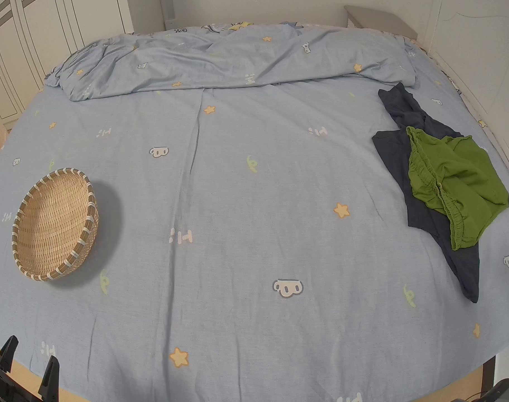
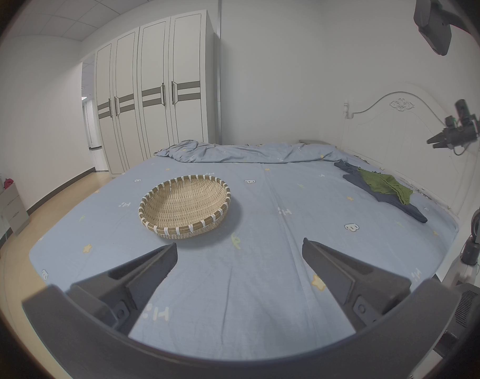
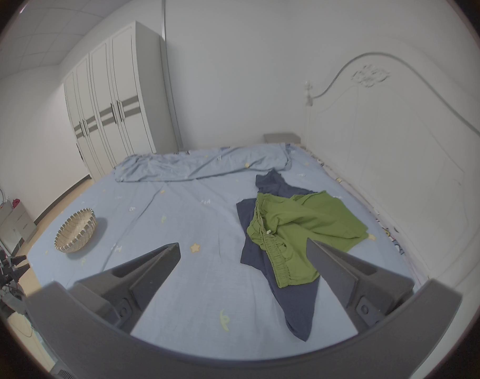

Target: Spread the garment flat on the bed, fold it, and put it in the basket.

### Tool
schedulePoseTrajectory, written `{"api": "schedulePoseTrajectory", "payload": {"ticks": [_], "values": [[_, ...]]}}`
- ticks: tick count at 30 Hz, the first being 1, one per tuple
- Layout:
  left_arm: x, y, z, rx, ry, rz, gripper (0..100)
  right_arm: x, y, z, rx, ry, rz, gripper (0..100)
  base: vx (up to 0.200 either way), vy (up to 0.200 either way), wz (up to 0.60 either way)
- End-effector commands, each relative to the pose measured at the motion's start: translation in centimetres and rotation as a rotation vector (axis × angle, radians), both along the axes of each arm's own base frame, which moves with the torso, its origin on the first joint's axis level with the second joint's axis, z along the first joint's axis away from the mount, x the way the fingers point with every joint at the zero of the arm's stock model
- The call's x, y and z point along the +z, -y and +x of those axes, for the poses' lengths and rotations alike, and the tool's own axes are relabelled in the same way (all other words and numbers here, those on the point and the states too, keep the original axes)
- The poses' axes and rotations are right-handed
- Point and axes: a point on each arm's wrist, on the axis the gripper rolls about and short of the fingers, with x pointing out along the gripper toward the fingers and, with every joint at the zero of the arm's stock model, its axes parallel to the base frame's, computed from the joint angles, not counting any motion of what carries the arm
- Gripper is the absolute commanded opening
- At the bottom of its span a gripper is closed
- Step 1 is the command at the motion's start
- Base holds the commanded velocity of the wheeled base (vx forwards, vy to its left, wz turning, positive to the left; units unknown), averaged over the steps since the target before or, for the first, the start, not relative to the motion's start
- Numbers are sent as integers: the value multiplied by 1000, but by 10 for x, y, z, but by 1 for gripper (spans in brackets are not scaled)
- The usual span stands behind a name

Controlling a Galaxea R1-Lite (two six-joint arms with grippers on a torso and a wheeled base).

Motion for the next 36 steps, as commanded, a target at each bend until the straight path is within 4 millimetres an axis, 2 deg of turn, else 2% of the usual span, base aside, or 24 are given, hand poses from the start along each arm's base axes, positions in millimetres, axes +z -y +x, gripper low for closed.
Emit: {"api": "schedulePoseTrajectory", "payload": {"ticks": [1, 5, 7, 8, 11, 14, 23, 27, 33, 36], "values": [[-5, 0, 0, 1, 1, 0, 100, -10, -24, 162, 87, -295, -6, 100, 0, 0, 0], [-5, 0, 0, 1, -1, 0, 100, -16, -23, 196, 71, -323, -3, 100, 0, 0, 0], [-5, 0, 0, 1, -1, 0, 100, -17, -23, 198, 69, -325, -2, 100, 0, 0, 0], [-5, 0, 0, 1, -1, 0, 100, -30, -16, 220, 31, -367, -2, 100, 0, 0, 0], [-5, 0, 0, 1, 1, 0, 100, -43, -11, 236, -10, -404, -9, 100, 0, 0, 0], [-5, 0, 0, 1, -1, 0, 100, -52, -7, 244, -32, -416, -11, 100, 0, 0, 0], [-5, 0, 0, 1, -1, 0, 100, -48, -7, 249, -35, -383, -9, 100, 0, 0, 0], [-5, 0, 0, 1, 1, 0, 100, -52, -7, 254, -46, -394, -16, 100, 0, 0, 0], [-5, 0, 0, 1, 1, 0, 100, -57, -7, 268, -51, -398, -20, 100, 0, 0, 0], [-5, 0, 0, 1, -2, 0, 100, -63, -6, 281, -54, -404, -18, 100, 0, 0, 0]]}}
